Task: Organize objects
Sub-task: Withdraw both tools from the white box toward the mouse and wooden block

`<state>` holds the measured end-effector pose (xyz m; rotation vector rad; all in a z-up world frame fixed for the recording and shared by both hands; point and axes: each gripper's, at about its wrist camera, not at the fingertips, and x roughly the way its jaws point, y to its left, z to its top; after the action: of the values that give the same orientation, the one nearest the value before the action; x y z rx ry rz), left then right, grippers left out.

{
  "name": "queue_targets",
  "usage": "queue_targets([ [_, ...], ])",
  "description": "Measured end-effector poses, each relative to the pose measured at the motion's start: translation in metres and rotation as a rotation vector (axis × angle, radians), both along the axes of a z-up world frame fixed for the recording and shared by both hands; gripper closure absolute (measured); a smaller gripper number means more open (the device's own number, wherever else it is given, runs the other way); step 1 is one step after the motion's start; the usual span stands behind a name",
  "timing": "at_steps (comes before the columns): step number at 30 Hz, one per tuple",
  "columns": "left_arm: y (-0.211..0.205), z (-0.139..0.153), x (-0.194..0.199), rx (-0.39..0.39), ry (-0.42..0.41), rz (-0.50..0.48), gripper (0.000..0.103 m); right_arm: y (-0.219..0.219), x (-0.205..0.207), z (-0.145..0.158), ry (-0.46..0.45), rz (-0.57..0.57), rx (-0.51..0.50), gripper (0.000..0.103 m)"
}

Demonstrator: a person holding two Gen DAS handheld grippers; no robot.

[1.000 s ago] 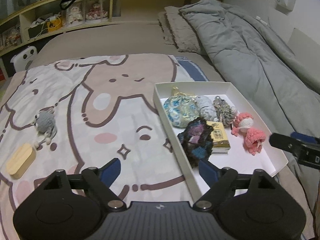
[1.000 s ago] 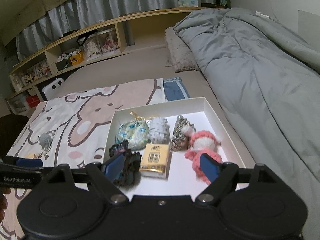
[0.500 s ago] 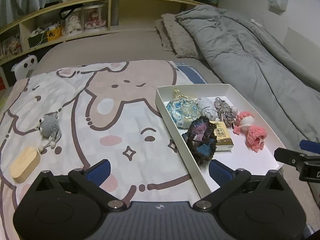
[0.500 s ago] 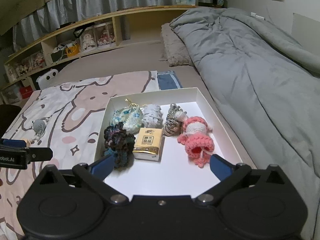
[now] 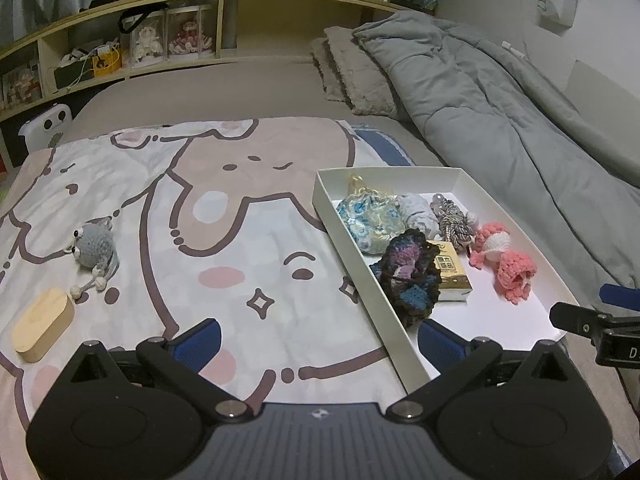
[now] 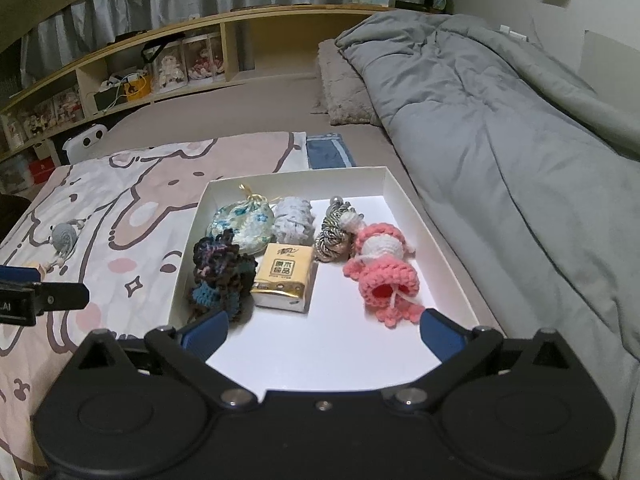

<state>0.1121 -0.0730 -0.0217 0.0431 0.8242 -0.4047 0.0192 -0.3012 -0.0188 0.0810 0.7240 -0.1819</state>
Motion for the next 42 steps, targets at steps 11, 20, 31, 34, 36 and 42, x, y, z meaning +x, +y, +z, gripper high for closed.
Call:
queue_targets([
  [11,0.012,-0.008,0.011,-0.008,0.035,0.042,0.0,0.001,0.003,-0.002,0.01,0.01,0.006,0.0],
  [20,0.039,-0.007,0.026,-0.004,0.043,0.148,0.0,0.0,0.013,0.002,-0.023,0.023,0.071,0.0],
  [31,0.096,-0.013,0.053,-0.004,0.07,0.46,0.0,0.023,0.054,0.016,-0.122,0.116,0.168,0.0],
  [34,0.112,-0.015,0.06,-0.007,0.073,0.546,0.0,0.036,0.072,0.016,-0.122,0.158,0.16,0.0],
  [36,0.123,-0.017,0.064,-0.008,0.083,0.612,0.0,0.046,0.083,0.016,-0.122,0.187,0.156,0.0],
  [42,0.149,-0.03,0.076,0.01,0.145,0.783,0.0,0.088,0.121,0.013,-0.125,0.287,0.141,0.0],
])
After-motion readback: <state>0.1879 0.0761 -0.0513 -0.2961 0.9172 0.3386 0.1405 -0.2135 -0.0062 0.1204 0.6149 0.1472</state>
